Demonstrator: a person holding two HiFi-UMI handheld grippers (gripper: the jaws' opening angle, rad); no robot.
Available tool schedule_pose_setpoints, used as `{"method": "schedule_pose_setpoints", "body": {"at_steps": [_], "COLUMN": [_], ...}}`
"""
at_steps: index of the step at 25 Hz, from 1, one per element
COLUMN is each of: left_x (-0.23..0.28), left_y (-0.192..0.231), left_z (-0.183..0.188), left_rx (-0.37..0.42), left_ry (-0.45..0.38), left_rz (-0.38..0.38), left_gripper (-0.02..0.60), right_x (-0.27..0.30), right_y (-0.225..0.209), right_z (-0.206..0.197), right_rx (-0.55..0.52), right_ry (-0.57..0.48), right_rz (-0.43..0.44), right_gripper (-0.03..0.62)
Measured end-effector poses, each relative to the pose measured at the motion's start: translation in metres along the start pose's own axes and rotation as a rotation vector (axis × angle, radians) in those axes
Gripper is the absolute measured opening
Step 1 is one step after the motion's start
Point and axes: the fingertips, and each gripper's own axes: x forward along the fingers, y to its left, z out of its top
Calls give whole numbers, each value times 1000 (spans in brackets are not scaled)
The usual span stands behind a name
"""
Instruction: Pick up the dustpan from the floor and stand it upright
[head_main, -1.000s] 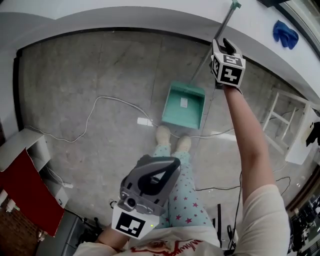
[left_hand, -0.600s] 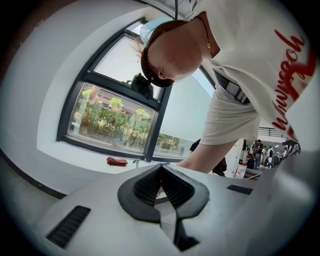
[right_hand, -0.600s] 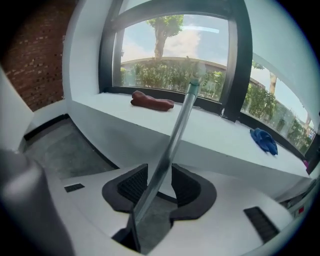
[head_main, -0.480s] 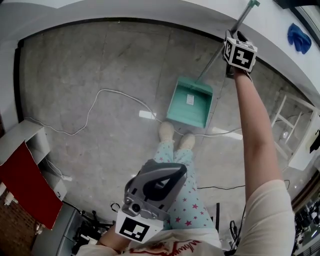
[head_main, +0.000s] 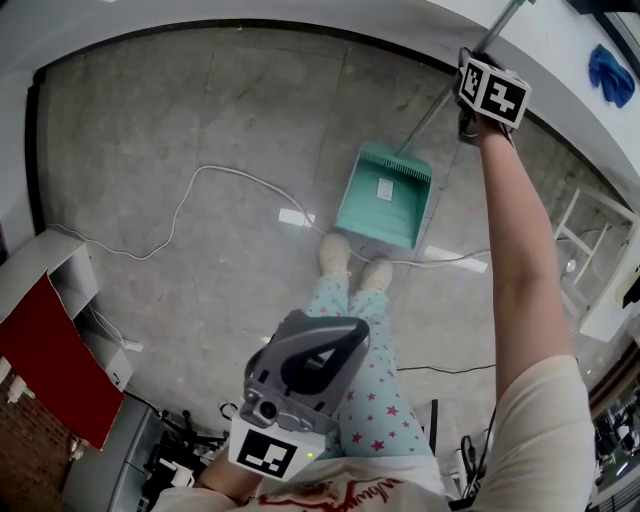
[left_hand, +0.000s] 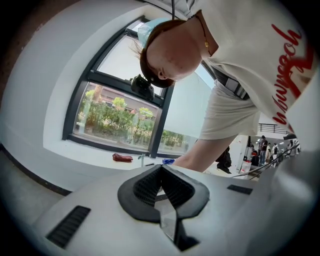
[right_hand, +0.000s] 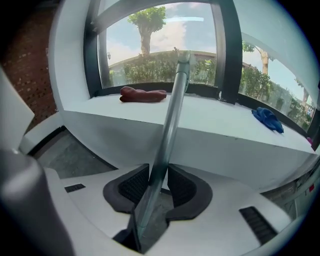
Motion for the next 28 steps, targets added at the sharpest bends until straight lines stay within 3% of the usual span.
{"method": "schedule_pose_setpoints", "body": {"at_steps": [5,14,24,28], "left_x": [-3,2,-4,-6], "left_y": [4,-12,-51,-57], "left_z": [-4,25,43,44], "left_rx": [-4,18,34,8], "left_ry": [22,-19,-34,-30], "left_rz": [13,-22,-106,-125], "left_gripper": [18,18,18,18], "right_x": [-6,-37,-84,-97], "right_y": [2,22,24,21], "right_z": [0,12,35,49], "right_rx": [34,95,63,54], "right_ry": [-2,-30,-143,-187], "right_rz": [14,75,89,85], "right_gripper": [120,98,95,95]}}
